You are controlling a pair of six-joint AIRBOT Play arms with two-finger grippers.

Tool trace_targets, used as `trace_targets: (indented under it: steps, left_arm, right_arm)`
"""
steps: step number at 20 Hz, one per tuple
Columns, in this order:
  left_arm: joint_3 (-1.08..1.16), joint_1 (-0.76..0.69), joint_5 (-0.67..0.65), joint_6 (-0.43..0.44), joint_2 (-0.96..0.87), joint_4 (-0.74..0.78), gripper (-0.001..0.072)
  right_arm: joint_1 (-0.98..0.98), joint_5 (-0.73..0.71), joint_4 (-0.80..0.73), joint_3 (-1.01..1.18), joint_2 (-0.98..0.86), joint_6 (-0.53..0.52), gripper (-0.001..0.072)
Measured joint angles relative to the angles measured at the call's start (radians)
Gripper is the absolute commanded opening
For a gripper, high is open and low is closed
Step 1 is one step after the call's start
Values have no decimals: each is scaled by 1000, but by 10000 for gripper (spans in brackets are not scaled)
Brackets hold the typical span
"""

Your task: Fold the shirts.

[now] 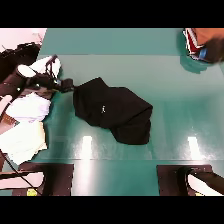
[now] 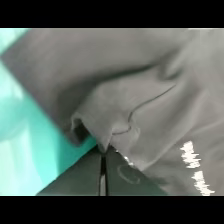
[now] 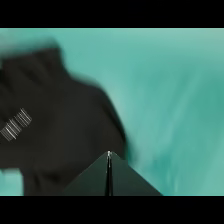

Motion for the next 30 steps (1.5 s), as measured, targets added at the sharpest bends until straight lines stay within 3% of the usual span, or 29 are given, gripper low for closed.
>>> trace_targets:
  steps: [1, 2, 6, 10, 11, 12, 15, 16, 22, 30]
  left_arm:
    - [29, 0, -3, 0, 8, 5, 20]
    - [55, 0, -6, 0, 14, 8, 20]
    - [111, 0, -16, 1, 25, 11, 20]
    - [126, 0, -18, 1, 28, 12, 20]
    - [127, 0, -18, 0, 28, 12, 20]
    - [129, 0, -19, 0, 28, 13, 20]
    - [131, 0, -29, -2, 29, 12, 20]
    - [131, 0, -35, -4, 30, 13, 19]
    - [212, 38, -29, -12, 131, 19, 19]
    - [643, 117, -29, -16, 409, 19, 19]
  right_arm:
    - [0, -1, -24, -103, 21, 11, 435]
    - [0, -12, -43, -215, 38, 23, 465]
    - [4, -115, 22, -674, 64, 53, 448]
    - [63, -271, 188, -925, 4, 16, 446]
    - [81, -299, 211, -948, -19, 10, 422]
    - [103, -328, 227, -961, -46, 6, 344]
    - [158, -375, 250, -949, -126, -2, 35]
    - [174, -387, 251, -935, -148, -3, 13]
    - [174, -386, 91, -753, -103, 25, 12]
    - [-38, -354, -53, -206, 200, 55, 13]
